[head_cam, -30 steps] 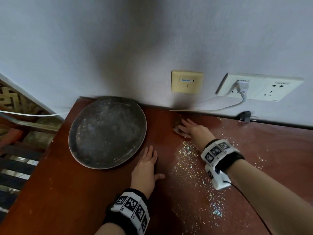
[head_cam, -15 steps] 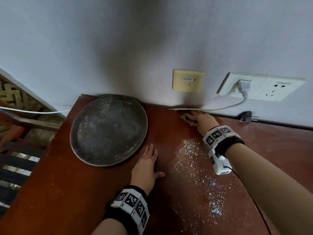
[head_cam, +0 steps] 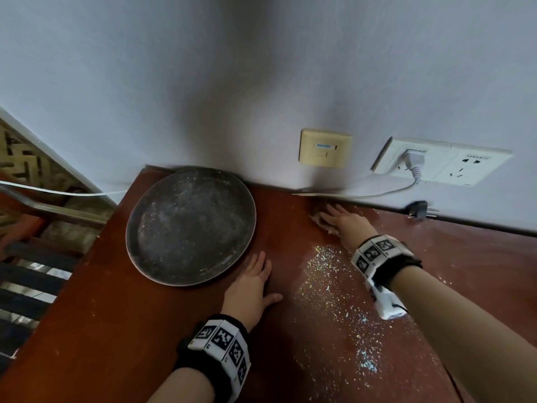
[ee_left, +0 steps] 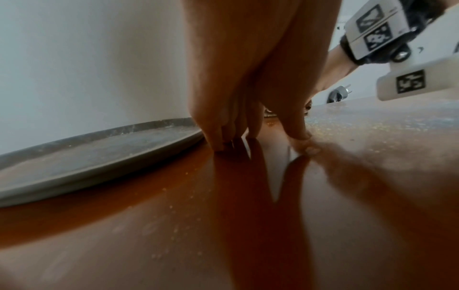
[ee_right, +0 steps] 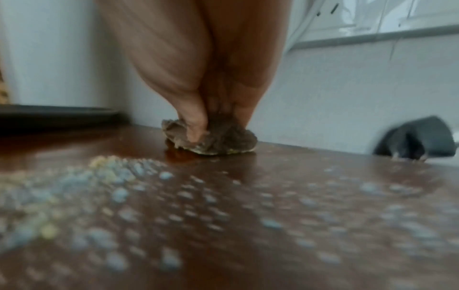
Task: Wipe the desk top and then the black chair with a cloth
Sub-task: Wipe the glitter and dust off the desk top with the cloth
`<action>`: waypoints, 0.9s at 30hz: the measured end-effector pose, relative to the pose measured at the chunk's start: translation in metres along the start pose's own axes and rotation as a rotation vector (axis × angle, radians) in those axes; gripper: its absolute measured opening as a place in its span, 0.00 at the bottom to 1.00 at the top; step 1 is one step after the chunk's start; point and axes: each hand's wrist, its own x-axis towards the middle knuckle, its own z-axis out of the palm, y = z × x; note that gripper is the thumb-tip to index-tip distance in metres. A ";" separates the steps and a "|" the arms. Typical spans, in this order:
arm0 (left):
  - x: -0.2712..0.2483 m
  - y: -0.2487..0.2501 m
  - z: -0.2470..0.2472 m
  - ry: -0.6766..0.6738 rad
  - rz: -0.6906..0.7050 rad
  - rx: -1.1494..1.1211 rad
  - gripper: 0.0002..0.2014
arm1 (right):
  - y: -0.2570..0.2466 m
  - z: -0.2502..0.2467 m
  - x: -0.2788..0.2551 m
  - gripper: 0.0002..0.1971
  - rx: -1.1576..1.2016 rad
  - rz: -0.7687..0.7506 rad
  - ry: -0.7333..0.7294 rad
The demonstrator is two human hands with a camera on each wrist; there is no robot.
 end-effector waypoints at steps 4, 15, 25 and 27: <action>-0.001 0.000 0.004 0.028 -0.005 0.009 0.35 | -0.043 0.009 0.020 0.30 -0.078 -0.227 -0.084; 0.001 -0.004 0.007 0.071 0.027 0.026 0.31 | -0.066 0.002 0.040 0.29 -0.009 -0.160 -0.018; 0.002 -0.006 0.005 0.050 0.031 -0.002 0.32 | 0.044 -0.001 0.012 0.30 0.057 0.045 0.123; 0.002 -0.006 0.005 0.054 0.031 0.002 0.32 | 0.041 -0.001 0.008 0.30 0.010 0.065 0.126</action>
